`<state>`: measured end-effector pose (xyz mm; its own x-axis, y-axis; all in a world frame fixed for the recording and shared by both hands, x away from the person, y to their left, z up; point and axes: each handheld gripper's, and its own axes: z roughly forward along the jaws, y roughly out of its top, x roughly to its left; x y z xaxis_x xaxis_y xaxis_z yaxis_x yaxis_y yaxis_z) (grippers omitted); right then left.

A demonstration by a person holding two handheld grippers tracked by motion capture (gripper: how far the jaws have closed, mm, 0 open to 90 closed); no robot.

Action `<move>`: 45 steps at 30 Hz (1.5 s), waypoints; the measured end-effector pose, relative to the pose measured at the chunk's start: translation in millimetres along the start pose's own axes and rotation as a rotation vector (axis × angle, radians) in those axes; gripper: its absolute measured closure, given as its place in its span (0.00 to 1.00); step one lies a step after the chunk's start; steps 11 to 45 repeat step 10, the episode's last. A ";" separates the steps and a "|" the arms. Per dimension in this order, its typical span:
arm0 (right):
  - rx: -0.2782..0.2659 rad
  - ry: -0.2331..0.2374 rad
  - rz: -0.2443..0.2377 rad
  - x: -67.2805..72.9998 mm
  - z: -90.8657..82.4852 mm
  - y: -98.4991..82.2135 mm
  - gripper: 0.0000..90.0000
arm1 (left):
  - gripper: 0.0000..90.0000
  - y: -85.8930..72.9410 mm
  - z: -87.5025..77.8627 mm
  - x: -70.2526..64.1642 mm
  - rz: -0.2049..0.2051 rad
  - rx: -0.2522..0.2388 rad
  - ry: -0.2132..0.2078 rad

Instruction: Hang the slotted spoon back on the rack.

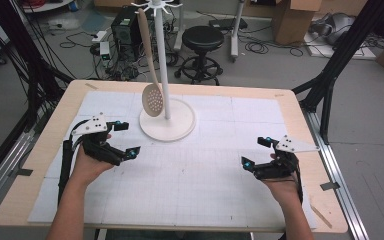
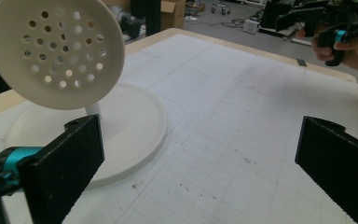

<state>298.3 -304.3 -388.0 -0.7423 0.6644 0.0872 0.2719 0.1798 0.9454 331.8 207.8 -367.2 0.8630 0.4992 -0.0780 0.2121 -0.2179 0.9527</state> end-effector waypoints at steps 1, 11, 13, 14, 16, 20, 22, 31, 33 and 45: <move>0.002 0.002 0.003 0.1 0.2 0.0 0.01 | 0.02 -0.1 0.3 0.1 0.001 0.004 0.003; -0.004 0.000 -0.004 -0.4 -0.3 0.1 0.01 | 0.02 -1.1 2.8 -0.6 0.004 0.017 -0.001; -0.004 0.000 -0.004 -0.4 -0.3 0.1 0.01 | 0.02 -1.1 2.8 -0.6 0.004 0.017 -0.001; -0.004 0.000 -0.004 -0.4 -0.3 0.1 0.01 | 0.02 -1.1 2.8 -0.6 0.004 0.017 -0.001; -0.004 0.000 -0.004 -0.4 -0.3 0.1 0.01 | 0.02 -1.1 2.8 -0.6 0.004 0.017 -0.001; -0.004 0.000 -0.004 -0.4 -0.3 0.1 0.01 | 0.02 -1.1 2.8 -0.6 0.004 0.017 -0.001; -0.004 0.000 -0.004 -0.4 -0.3 0.1 0.01 | 0.02 -1.1 2.8 -0.6 0.004 0.017 -0.001; -0.004 0.000 -0.004 -0.4 -0.3 0.1 0.01 | 0.02 -1.1 2.8 -0.6 0.004 0.017 -0.001; -0.004 0.000 -0.004 -0.4 -0.3 0.1 0.01 | 0.02 -1.1 2.8 -0.6 0.004 0.017 -0.001; -0.004 0.000 -0.004 -0.4 -0.3 0.1 0.01 | 0.02 -1.1 2.8 -0.6 0.004 0.017 -0.001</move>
